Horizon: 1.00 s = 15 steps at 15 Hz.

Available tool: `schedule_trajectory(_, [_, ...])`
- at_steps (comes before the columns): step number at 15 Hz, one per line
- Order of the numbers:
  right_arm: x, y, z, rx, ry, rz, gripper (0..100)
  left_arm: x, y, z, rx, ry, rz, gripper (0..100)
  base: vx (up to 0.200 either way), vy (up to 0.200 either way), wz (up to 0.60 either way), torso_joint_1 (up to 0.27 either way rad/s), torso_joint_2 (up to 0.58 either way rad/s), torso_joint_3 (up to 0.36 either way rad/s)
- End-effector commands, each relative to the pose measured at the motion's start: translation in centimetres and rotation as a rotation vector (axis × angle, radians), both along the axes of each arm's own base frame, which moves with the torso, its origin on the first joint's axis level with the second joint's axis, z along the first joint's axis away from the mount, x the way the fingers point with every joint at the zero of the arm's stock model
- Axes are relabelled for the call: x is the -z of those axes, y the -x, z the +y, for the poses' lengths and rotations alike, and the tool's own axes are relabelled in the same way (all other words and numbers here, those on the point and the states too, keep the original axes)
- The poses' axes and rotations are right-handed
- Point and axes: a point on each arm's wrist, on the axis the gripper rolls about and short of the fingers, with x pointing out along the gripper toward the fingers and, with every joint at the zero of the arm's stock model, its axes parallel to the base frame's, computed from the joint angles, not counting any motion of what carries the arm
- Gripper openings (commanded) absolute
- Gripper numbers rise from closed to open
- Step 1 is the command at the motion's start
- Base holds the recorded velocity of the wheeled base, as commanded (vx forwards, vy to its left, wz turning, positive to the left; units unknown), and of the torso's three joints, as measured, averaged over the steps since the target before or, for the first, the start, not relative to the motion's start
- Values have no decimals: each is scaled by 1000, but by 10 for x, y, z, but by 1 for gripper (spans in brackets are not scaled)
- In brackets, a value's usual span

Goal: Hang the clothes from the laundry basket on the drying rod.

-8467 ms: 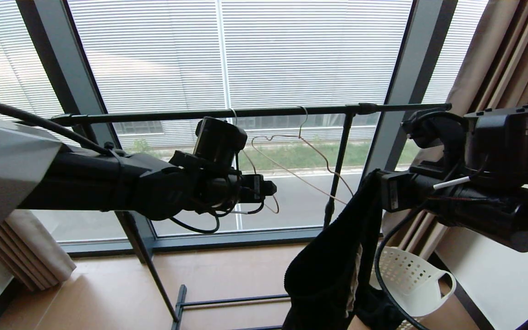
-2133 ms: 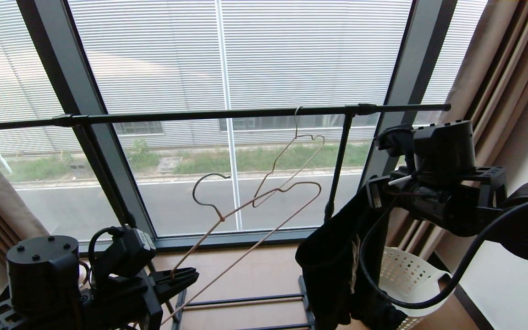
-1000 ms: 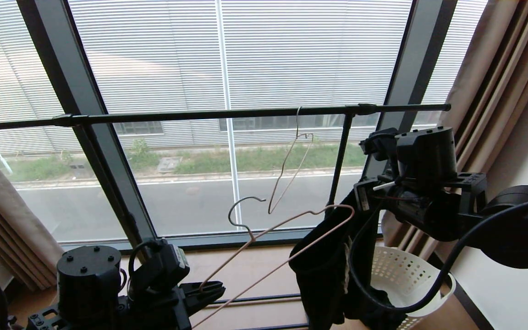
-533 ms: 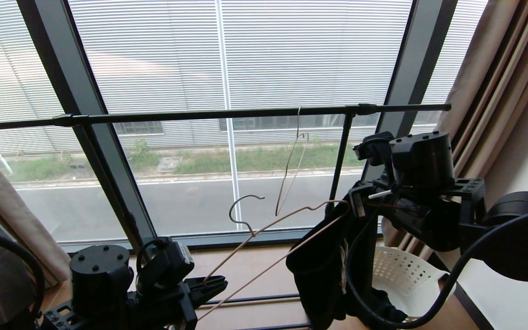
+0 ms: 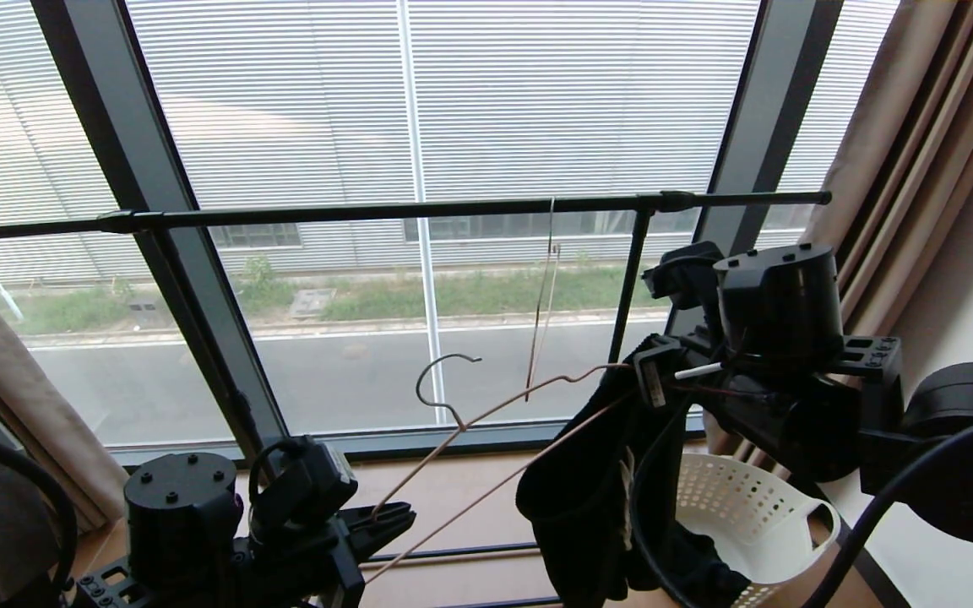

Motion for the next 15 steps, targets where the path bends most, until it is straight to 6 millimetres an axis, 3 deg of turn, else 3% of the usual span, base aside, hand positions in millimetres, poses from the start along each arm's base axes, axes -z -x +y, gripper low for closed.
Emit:
schedule_trajectory(1, [-6, 9, 2, -22, -12, -15, 0, -3, 1, -1, -11, -1, -15, 0, 0, 0, 0, 0, 0, 0])
schedule_trajectory(7, [-13, 13, 3, 2, -23, -59, 0, -11, 1, 0, -28, -20, 5, 0, 0, 0, 0, 0, 0, 0])
schedule_trajectory(15, [-11, 35, 28, -91, -17, -56, 0, -25, -7, -10, -37, -61, 41, 0, 0, 0, 0, 0, 0, 0])
